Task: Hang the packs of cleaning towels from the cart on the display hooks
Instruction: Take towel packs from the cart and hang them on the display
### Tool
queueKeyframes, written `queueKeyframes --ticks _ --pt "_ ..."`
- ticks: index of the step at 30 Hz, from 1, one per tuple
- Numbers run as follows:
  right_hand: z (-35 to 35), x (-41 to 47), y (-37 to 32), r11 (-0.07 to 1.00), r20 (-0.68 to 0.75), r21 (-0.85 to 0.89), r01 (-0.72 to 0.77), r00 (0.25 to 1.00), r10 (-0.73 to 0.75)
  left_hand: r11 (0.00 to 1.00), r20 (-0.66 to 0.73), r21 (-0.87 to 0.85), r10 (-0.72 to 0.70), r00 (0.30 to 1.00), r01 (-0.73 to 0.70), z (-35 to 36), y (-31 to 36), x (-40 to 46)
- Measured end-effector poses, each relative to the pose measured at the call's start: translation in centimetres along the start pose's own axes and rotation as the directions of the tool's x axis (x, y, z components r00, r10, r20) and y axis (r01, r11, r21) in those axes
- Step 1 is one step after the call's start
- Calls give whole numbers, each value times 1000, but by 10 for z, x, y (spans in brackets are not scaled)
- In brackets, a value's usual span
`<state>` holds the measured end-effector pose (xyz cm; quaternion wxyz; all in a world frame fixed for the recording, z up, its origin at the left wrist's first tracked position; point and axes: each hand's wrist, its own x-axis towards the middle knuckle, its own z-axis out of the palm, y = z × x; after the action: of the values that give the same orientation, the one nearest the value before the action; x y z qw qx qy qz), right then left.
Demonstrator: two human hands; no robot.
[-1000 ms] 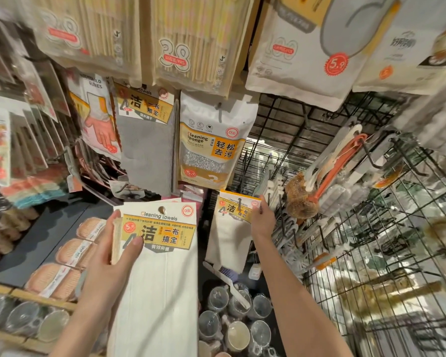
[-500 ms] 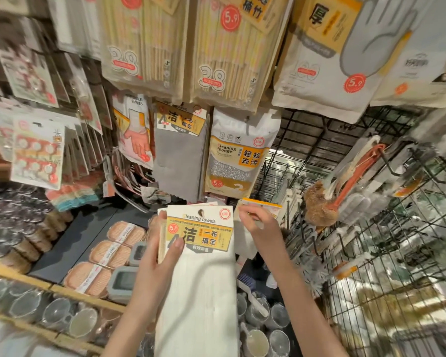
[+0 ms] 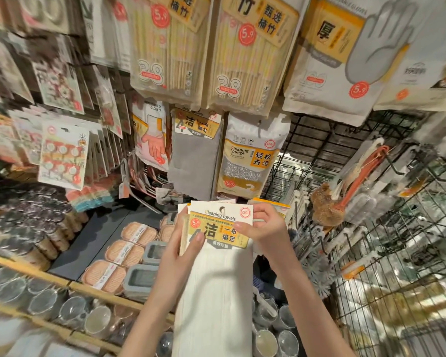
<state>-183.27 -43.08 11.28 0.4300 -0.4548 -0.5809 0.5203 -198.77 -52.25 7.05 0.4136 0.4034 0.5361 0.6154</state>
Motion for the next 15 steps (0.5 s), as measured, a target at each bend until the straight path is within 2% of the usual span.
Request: queueKeyframes --ticks 7,15 --pt "-6 1 -12 984 49 169 -50 998 42 999 9 44 17 1000 -17 -1 1 0" --pt "-7 2 -10 981 86 188 -42 996 26 996 -1 61 58 998 -58 -4 5 0"
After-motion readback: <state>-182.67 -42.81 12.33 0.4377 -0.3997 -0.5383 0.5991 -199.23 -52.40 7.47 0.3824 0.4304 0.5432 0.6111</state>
